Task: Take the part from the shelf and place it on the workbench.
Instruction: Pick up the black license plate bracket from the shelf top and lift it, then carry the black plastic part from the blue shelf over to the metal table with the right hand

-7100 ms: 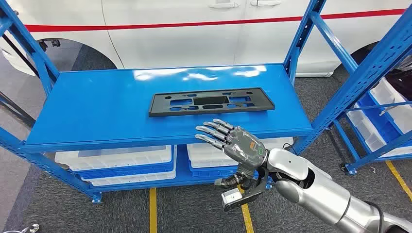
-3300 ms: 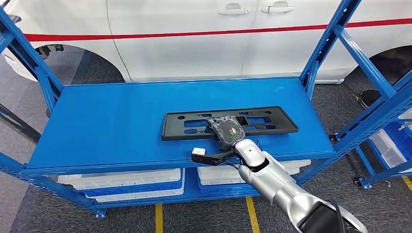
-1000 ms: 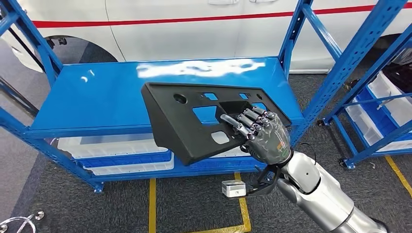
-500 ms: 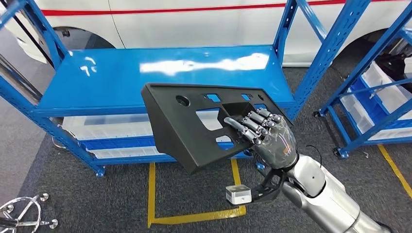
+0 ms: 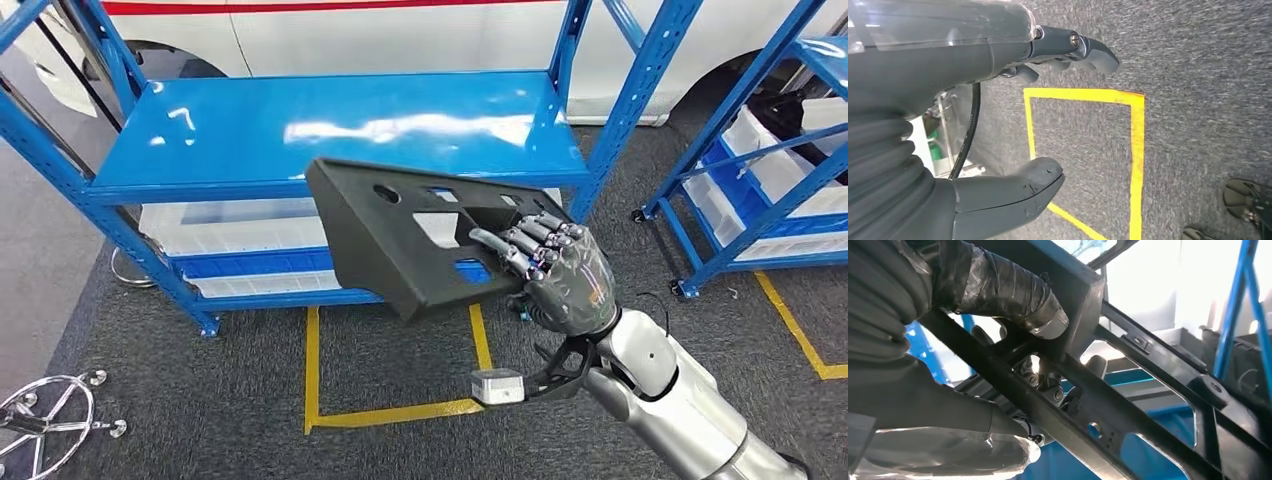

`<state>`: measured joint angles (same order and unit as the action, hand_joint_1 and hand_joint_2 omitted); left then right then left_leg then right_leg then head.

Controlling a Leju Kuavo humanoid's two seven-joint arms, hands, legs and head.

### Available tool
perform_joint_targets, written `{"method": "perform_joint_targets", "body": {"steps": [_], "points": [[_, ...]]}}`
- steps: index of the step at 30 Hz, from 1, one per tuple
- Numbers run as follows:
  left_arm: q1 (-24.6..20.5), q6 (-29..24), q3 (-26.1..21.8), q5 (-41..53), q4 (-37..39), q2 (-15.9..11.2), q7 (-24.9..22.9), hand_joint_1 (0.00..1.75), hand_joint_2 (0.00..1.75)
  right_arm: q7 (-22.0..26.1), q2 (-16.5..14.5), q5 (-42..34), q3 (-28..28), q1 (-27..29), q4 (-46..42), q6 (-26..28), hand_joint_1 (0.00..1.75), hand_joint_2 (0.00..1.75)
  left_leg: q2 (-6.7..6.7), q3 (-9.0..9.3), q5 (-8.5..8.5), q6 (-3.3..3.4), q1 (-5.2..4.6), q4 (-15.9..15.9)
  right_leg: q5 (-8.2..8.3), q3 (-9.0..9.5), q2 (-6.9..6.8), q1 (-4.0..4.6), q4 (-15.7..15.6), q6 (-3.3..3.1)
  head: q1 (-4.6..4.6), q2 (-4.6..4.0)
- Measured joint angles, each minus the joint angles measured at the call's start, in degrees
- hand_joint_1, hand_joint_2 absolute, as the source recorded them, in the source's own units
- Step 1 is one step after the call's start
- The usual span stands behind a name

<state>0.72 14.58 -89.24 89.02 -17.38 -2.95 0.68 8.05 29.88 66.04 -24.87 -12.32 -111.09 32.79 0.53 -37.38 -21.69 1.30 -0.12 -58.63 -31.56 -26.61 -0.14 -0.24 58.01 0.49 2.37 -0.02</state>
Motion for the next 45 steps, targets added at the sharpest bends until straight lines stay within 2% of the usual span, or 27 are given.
{"method": "perform_joint_targets", "body": {"steps": [2,3,5,7,8,9,10,12,14,16,18,20,22,23,25,27,29,30,32,34,37,38,39,41,42,43,45], "points": [[0.1,0.0,0.0,0.0,0.0,0.0,0.0,0.00,1.75,0.0,-0.1,0.0,0.2,-0.1,0.1,-0.3,1.75,1.75,-0.11,-0.41,0.76,-0.69,0.00,0.1,0.92,-0.82,-0.14,-0.15,-0.5,-0.82,0.01,0.00],[0.2,0.0,0.0,-0.1,0.0,0.1,-0.1,0.00,1.75,-0.1,-0.1,0.1,0.2,-0.2,0.1,-0.4,1.75,1.75,-0.21,-0.93,-0.20,-1.02,0.02,-0.6,1.67,-1.51,-0.26,-0.29,-0.6,-1.33,0.00,0.00],[0.3,0.0,0.0,-0.1,0.0,0.1,-0.1,0.00,1.75,-0.2,-0.3,0.3,0.2,-0.3,0.1,-0.9,1.75,1.75,-0.36,-2.37,-5.50,-1.63,0.24,-4.8,3.30,-3.19,-0.49,-0.52,-0.7,-2.11,-0.02,-0.01],[0.2,0.0,0.0,-0.2,0.0,0.2,-0.2,0.00,1.75,-0.4,-0.4,0.6,0.2,-0.4,0.2,-1.4,1.75,1.75,-0.35,-3.42,-10.85,-2.24,0.48,-11.6,4.78,-5.03,-0.51,-0.48,-0.6,-2.31,-0.02,-0.01],[0.2,0.1,0.0,-0.2,0.0,0.2,-0.2,0.00,1.75,-0.5,-0.5,0.8,0.2,-0.5,0.3,-1.6,1.75,1.75,-0.35,-3.39,-11.49,-2.47,0.62,-14.3,5.48,-6.02,-0.53,-0.47,-0.3,-2.23,-0.03,-0.01],[0.1,0.1,0.0,-0.3,0.0,0.2,-0.2,0.00,1.75,-0.6,-0.6,0.9,0.2,-0.7,0.4,-1.9,1.75,1.75,-0.35,-2.71,-10.73,-2.65,0.75,-15.6,6.13,-7.09,-0.54,-0.49,0.0,-2.11,-0.03,-0.01],[0.1,0.1,0.0,-0.3,0.0,0.2,-0.2,0.00,1.75,-0.7,-0.6,1.0,0.2,-0.8,0.5,-2.1,1.75,1.75,-0.34,-1.17,-9.09,-2.75,0.88,-15.1,6.70,-8.18,-0.56,-0.54,0.4,-1.94,-0.03,-0.01],[0.0,0.1,0.0,-0.3,0.0,0.2,-0.2,0.00,1.75,-0.9,-0.6,1.1,0.2,-1.2,0.6,-2.6,1.75,1.75,-0.39,4.37,-7.21,-2.71,1.06,-8.8,7.62,-10.16,-0.56,-0.59,1.4,-1.46,-0.04,-0.01],[-0.1,0.2,0.0,-0.4,0.0,0.1,-0.2,0.00,1.75,-1.1,-0.6,1.1,0.2,-1.9,0.7,-3.1,1.75,1.75,-0.61,9.21,-8.52,-2.18,0.87,-1.6,8.47,-11.19,-0.61,-0.57,2.0,-0.77,-0.01,-0.01],[-0.1,0.2,0.0,-0.5,0.0,0.1,-0.2,0.00,1.75,-1.4,-0.6,1.1,0.2,-2.7,0.9,-3.6,1.75,1.75,-0.77,10.14,-9.10,-1.36,0.52,0.9,9.62,-11.42,-0.65,-0.58,1.9,0.05,0.02,-0.01],[-0.1,0.3,0.0,-0.5,0.0,0.1,-0.2,0.00,1.75,-1.5,-0.6,1.2,0.2,-3.3,1.2,-4.0,1.75,1.75,-0.57,9.03,-7.79,-0.39,0.62,1.1,9.32,-11.98,-0.51,-0.71,2.0,0.74,0.00,0.00],[-0.2,0.3,0.0,-0.5,0.0,0.1,-0.3,0.00,1.75,-1.6,-0.6,1.2,0.2,-3.7,1.5,-4.3,1.75,1.75,-0.27,7.41,-6.08,0.62,0.78,1.4,4.49,-13.27,-0.28,-0.86,5.5,1.17,0.00,0.01],[-0.1,0.4,0.0,-0.5,0.0,0.1,-0.4,0.00,1.75,-1.7,-0.6,1.2,0.2,-3.9,1.8,-4.5,1.75,1.75,-0.15,5.49,-4.50,1.09,0.58,1.3,-1.29,-14.48,-0.15,-0.89,12.2,1.46,0.01,0.00],[-0.1,0.5,0.0,-0.5,0.0,0.1,-0.4,0.00,1.75,-1.8,-0.7,1.2,0.1,-4.1,2.0,-4.6,1.75,1.75,-0.13,4.46,-3.77,1.10,0.47,1.2,-2.35,-14.61,-0.13,-0.90,15.3,1.55,0.01,0.00],[-0.1,0.6,0.0,-0.7,0.0,0.1,-0.5,0.00,1.75,-2.0,-0.7,1.6,0.0,-4.4,2.3,-4.8,1.75,1.75,-0.12,2.30,-2.45,0.98,0.30,0.7,-0.38,-12.71,-0.12,-0.89,16.9,1.49,0.02,-0.01],[-0.1,0.7,0.0,-0.9,0.0,0.1,-0.6,0.00,1.75,-2.3,-1.0,2.4,-0.3,-4.7,2.6,-5.0,1.75,1.75,-0.14,0.46,-1.32,0.70,0.22,0.1,1.88,-7.27,-0.13,-0.79,11.2,0.99,0.01,-0.01],[-0.1,0.8,0.0,-1.0,0.0,0.1,-0.7,0.00,1.75,-2.7,-1.3,3.1,-0.5,-5.2,2.8,-5.0,1.75,1.75,-0.18,-0.47,-0.31,0.18,0.09,-0.2,0.55,-1.64,-0.14,-0.41,3.2,0.32,0.00,-0.01],[-0.1,0.8,0.0,-1.0,0.0,0.0,-0.7,0.00,1.75,-2.8,-1.4,3.3,-0.7,-5.4,2.9,-5.0,1.75,1.75,-0.18,-0.62,0.24,-0.14,0.10,-0.2,-0.39,-0.29,-0.15,-0.17,0.8,0.01,0.00,-0.01],[0.0,0.8,0.0,-1.0,0.0,-0.1,-0.7,0.00,1.75,-3.2,-1.6,3.6,-0.9,-5.7,3.0,-5.0,1.75,1.75,-0.21,-0.78,1.35,-0.86,0.15,0.3,0.09,-0.37,-0.23,-0.08,-0.4,-0.59,0.02,-0.01],[0.1,0.9,0.0,-1.0,0.0,-0.2,-0.7,0.00,1.75,-3.5,-1.8,4.0,-1.0,-5.7,3.1,-4.9,1.75,1.75,-0.36,-1.53,-0.54,-1.49,0.26,-0.8,1.60,-1.53,-0.49,-0.36,-0.8,-1.45,0.01,-0.01],[0.2,0.9,0.0,-0.9,0.1,-0.3,-0.5,0.00,1.75,-3.9,-2.1,4.3,-1.1,-5.6,3.2,-4.8,1.75,1.75,-0.47,-3.41,-9.43,-2.25,0.55,-9.1,3.85,-4.10,-0.73,-0.48,-0.9,-2.16,-0.01,-0.01],[0.2,0.9,0.0,-1.0,0.1,-0.4,-0.4,0.00,1.75,-4.1,-2.2,4.5,-1.1,-5.6,3.3,-4.8,1.75,1.75,-0.46,-3.67,-10.87,-2.51,0.65,-12.5,4.58,-5.05,-0.73,-0.47,-0.8,-2.13,-0.01,-0.01],[0.2,1.0,0.0,-1.0,0.1,-0.4,-0.3,0.00,1.75,-4.3,-2.3,4.8,-1.2,-5.5,3.4,-4.8,1.75,1.75,-0.46,-3.43,-10.72,-2.72,0.76,-14.8,5.29,-6.08,-0.74,-0.48,-0.6,-2.03,-0.01,-0.01],[0.1,1.1,0.0,-1.1,0.1,-0.5,0.0,0.00,1.75,-4.5,-2.5,5.6,-1.2,-5.2,3.6,-4.8,1.75,1.75,-0.46,-0.71,-7.49,-2.93,0.95,-14.6,6.50,-8.19,-0.73,-0.55,0.0,-1.73,-0.01,-0.01],[0.1,1.1,0.0,-1.1,0.1,-0.5,0.0,0.00,1.75,-4.6,-2.6,5.9,-1.3,-5.1,3.6,-4.8,1.75,1.75,-0.48,1.95,-6.28,-2.91,1.03,-11.7,6.96,-9.15,-0.72,-0.59,0.5,-1.52,-0.02,-0.01],[0.1,1.1,0.0,-1.2,0.1,-0.6,0.0,0.00,1.75,-4.8,-2.8,6.2,-1.4,-5.0,3.7,-4.8,1.75,1.75,-0.54,5.16,-6.36,-2.81,0.98,-7.5,7.34,-9.97,-0.71,-0.55,0.9,-1.24,-0.02,-0.01],[0.0,1.2,0.0,-1.3,0.1,-0.9,0.1,0.00,1.75,-5.0,-3.2,7.1,-1.6,-5.0,3.8,-4.8,1.75,1.75,-0.69,9.79,-8.23,-2.31,0.78,-0.3,8.23,-10.92,-0.77,-0.49,1.5,-0.64,-0.01,-0.01]]}}
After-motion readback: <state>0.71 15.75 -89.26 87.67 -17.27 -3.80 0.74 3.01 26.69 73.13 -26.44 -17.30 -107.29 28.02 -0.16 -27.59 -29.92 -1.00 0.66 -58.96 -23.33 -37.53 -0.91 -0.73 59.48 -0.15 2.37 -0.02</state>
